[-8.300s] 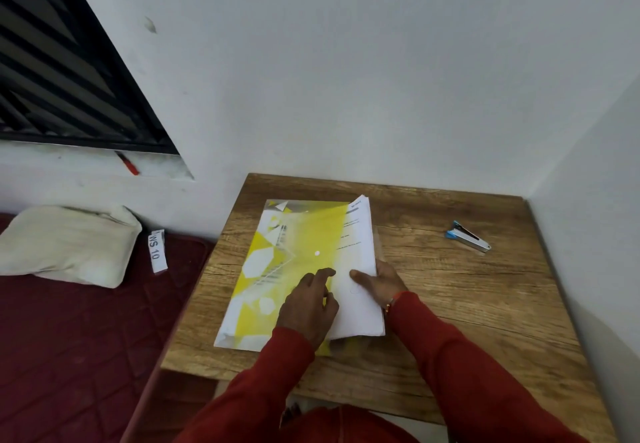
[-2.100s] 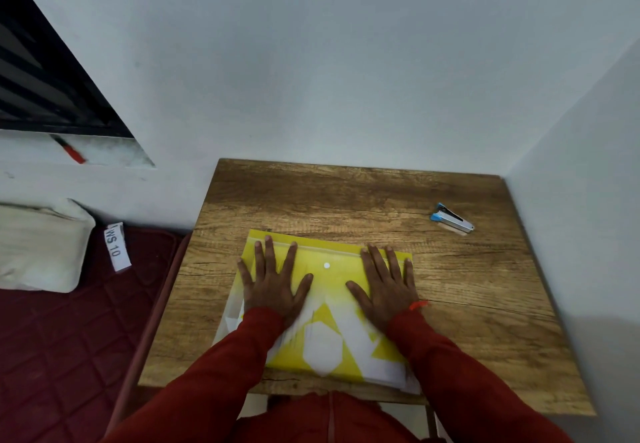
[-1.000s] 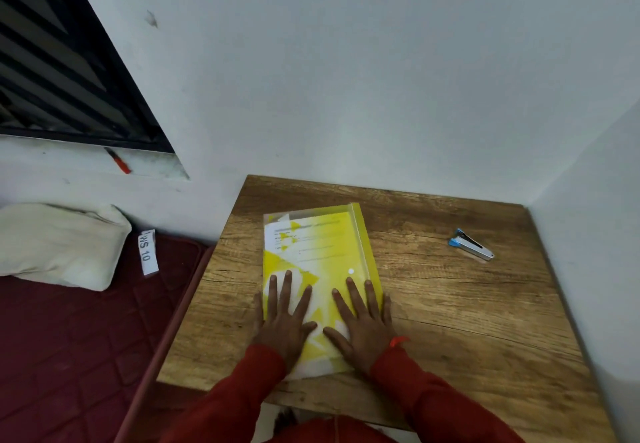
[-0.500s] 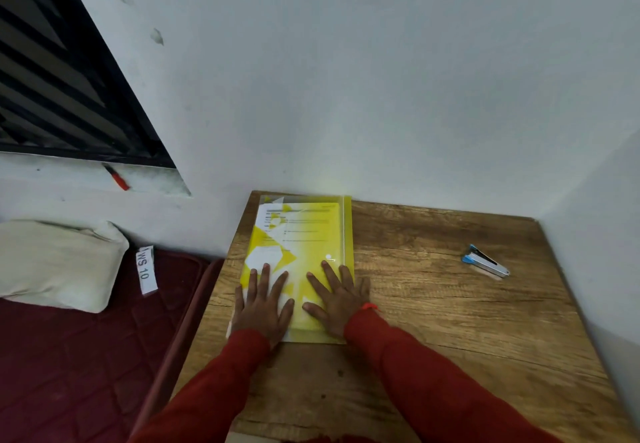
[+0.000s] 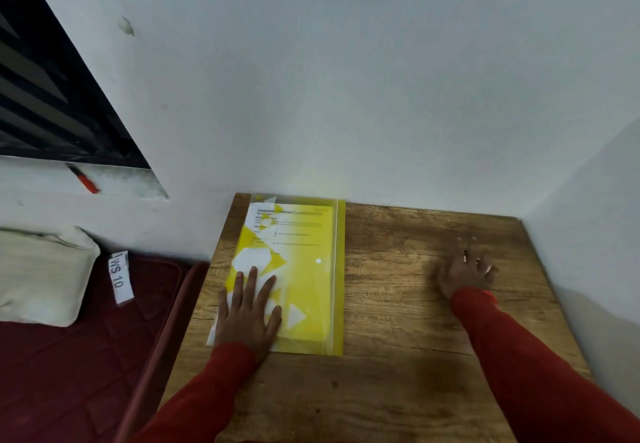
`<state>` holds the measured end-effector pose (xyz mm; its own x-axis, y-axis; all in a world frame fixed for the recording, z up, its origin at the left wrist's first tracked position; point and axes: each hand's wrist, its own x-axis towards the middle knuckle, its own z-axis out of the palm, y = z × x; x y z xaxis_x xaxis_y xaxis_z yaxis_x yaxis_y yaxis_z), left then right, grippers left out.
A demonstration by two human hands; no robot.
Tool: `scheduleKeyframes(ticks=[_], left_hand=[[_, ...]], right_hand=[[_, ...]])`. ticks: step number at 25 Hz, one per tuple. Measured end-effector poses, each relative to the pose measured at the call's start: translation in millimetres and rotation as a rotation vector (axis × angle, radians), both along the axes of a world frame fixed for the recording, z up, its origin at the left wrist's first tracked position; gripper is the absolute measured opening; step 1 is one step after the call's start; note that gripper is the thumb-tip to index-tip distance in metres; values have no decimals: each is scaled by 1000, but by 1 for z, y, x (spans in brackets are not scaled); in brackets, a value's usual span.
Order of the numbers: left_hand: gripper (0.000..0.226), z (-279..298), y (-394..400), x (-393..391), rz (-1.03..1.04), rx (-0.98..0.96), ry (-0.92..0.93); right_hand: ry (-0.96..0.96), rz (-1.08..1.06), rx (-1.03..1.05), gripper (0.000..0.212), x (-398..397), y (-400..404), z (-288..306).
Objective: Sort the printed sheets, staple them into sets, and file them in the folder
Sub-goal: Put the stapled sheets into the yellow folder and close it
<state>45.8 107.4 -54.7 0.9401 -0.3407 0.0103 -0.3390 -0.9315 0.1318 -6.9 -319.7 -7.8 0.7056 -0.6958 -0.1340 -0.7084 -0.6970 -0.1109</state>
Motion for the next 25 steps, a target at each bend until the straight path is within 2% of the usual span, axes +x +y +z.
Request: scheduleKeyframes(ticks=[2,4,7,11,15,20,22,25], left_hand=[[65,0,0,0,1,-6,2],[65,1,0,0,3,2,3],[65,2,-1,0,1,-7,9],[65,3,-1,0,5,12,29],[65,4,-2,-1,6,17,37],[64,6,-1,-2,5,3,21],[64,6,-1,-2,1,-16,16],[64,9,-2,0,7,-19,18]], right_hand=[[78,22,40,64,-1,-6,0],[74,84,31,65,6,8,-4],[53,243,65,71,32,48,-5],[127,438,173,75,84,100,-1],[168,507,215,69,117,122,4],[160,576,303,79,141,120,18],[104,601,331,82,140,116,22],[-152,594,326,79,126,107,19]])
